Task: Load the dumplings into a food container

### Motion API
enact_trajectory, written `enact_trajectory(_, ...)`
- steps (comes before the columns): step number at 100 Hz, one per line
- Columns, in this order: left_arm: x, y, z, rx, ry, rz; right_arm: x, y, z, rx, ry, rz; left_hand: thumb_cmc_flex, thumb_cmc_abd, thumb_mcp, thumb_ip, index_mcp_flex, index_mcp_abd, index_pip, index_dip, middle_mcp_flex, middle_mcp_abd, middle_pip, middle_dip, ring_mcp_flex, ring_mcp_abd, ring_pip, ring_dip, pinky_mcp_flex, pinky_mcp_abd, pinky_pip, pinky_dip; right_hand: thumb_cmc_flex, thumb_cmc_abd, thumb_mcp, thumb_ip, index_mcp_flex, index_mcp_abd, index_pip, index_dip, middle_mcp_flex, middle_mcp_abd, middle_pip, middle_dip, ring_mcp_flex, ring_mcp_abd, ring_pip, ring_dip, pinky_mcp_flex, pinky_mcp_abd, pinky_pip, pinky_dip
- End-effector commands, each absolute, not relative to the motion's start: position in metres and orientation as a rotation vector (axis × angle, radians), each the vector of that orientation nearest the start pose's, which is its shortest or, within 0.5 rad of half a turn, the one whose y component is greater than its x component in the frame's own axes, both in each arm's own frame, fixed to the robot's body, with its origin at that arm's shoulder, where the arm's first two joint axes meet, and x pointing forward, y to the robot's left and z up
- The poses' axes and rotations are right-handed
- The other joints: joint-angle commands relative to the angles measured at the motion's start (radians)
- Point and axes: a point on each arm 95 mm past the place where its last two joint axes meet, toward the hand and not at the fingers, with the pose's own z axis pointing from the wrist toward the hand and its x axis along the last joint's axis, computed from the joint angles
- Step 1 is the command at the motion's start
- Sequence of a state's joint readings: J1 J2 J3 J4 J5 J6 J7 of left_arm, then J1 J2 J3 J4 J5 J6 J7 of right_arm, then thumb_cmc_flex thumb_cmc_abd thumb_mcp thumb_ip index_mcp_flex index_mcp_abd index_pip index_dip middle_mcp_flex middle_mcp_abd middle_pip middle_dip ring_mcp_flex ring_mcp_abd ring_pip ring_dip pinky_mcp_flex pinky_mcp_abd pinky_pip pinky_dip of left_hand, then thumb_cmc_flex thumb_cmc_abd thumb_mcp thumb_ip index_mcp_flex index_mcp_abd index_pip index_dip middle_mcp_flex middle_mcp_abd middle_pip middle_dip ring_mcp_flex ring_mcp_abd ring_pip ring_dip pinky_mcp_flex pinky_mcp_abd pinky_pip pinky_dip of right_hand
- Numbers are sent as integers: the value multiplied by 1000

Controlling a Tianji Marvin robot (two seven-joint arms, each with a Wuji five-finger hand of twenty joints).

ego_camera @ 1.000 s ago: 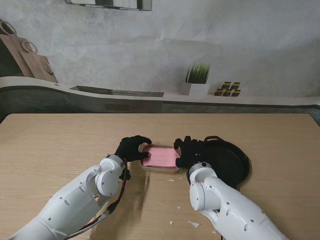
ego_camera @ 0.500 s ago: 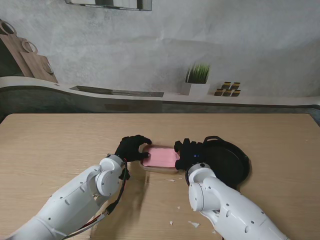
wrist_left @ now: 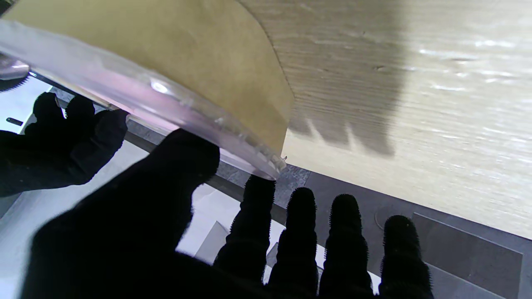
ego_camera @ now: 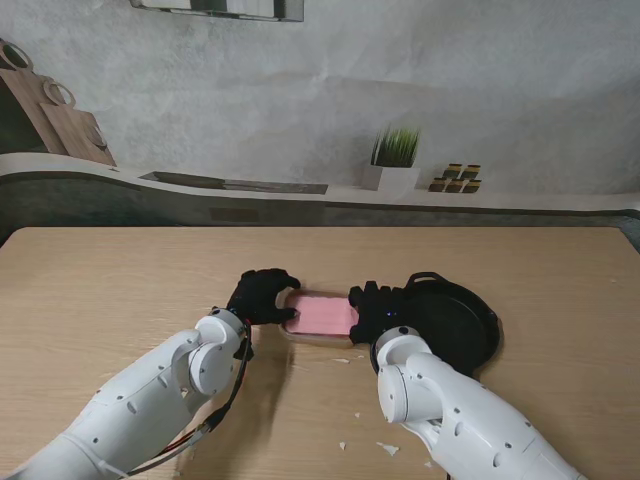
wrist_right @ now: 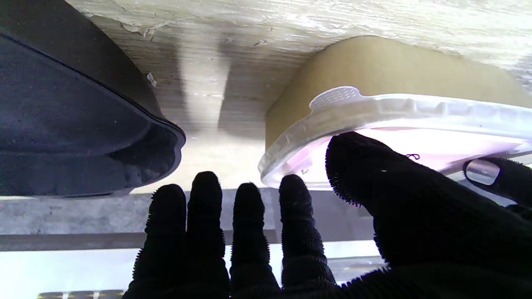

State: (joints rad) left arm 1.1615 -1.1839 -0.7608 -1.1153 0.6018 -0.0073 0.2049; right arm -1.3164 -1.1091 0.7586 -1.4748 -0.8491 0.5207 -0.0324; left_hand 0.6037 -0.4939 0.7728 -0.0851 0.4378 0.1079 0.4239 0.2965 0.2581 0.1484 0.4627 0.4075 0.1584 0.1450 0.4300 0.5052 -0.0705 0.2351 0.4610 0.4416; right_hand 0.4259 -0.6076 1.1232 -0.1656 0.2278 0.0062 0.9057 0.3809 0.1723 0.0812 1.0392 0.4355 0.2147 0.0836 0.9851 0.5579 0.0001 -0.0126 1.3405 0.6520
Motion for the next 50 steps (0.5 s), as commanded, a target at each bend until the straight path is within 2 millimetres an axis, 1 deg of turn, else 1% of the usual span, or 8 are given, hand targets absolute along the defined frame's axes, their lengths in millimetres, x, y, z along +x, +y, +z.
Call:
enact_trajectory(1,456,-60,-399,-1450,1558,-1572,401,74,-384,1438,1532,1125,27,-98,-42,-7,-27,-9,-17,-15,-44,-29,-17,-8,-48,-13,-22,1,-20,16,-48,58,-16,-97,-66,5,17,92,-12,-28,-22,7,-26,-9,-35,0,-6,-7,-25,-30,-18,17)
enact_trajectory(10,456,-58,-396,-1437,1554,-1579,401,74,-385,1442,1531,1119,4,-77,-59,-9,-45,-21,-28,-20,-51,-28,-21,-9,-56,-9,-26,2,-26,28,-57,74,-21,-96,-70,3,9,93,-15,-35,-21,8,-33,-11,-38,-2,-6,-7,-26,-31,-22,17)
enact_trajectory(13,456,-57,-395,-1431,1547,-1585,401,74,-385,1440,1529,1120,-1,-62,-85,-6,-53,-27,-38,-26,-52,-27,-23,-9,-57,-8,-27,5,-27,28,-60,101,-22,-96,-71,3,5,91,-14,-37,-20,8,-34,-12,-38,-2,-5,-7,-25,-31,-23,17)
enact_trajectory(20,456,-55,-392,-1428,1525,-1603,401,74,-384,1440,1524,1123,-13,-49,-100,-6,-63,-40,-44,-29,-52,-27,-25,-9,-62,-6,-30,6,-29,28,-65,113,-27,-94,-76,2,3,88,-11,-39,-20,8,-36,-12,-39,-1,-4,-6,-25,-31,-23,17)
enact_trajectory(27,456,-52,-388,-1420,1519,-1607,402,74,-384,1434,1523,1125,-16,-48,-111,-5,-45,-27,-42,-30,-53,-26,-27,-10,-64,-6,-32,8,-31,28,-72,120,-29,-93,-80,1,2,87,-8,-40,-20,8,-37,-12,-38,-2,-3,-6,-25,-31,-23,18)
enact_trajectory(29,456,-51,-388,-1415,1520,-1606,402,74,-384,1432,1523,1125,-12,-47,-121,-2,-39,-26,-50,-35,-52,-26,-29,-10,-64,-6,-35,11,-29,28,-83,140,-29,-93,-80,1,2,87,-7,-41,-20,8,-37,-12,-37,-3,-2,-6,-25,-31,-23,18)
enact_trajectory(45,455,-44,-386,-1409,1539,-1593,402,74,-384,1435,1518,1126,-10,-67,-124,-2,2,-51,-26,-25,-55,-27,-39,-14,-66,-3,-44,10,-34,31,-103,153,-32,-88,-84,1,1,85,-2,-45,-19,8,-38,-12,-40,-1,-2,-6,-29,-34,-27,18)
enact_trajectory(50,454,-43,-387,-1410,1556,-1582,402,74,-384,1436,1517,1127,-13,-72,-123,-4,2,-56,-10,-15,-54,-29,-54,-20,-67,-4,-53,7,-33,32,-119,163,-32,-87,-85,1,2,85,0,-45,-19,8,-38,-12,-40,-1,-2,-6,-29,-34,-27,19)
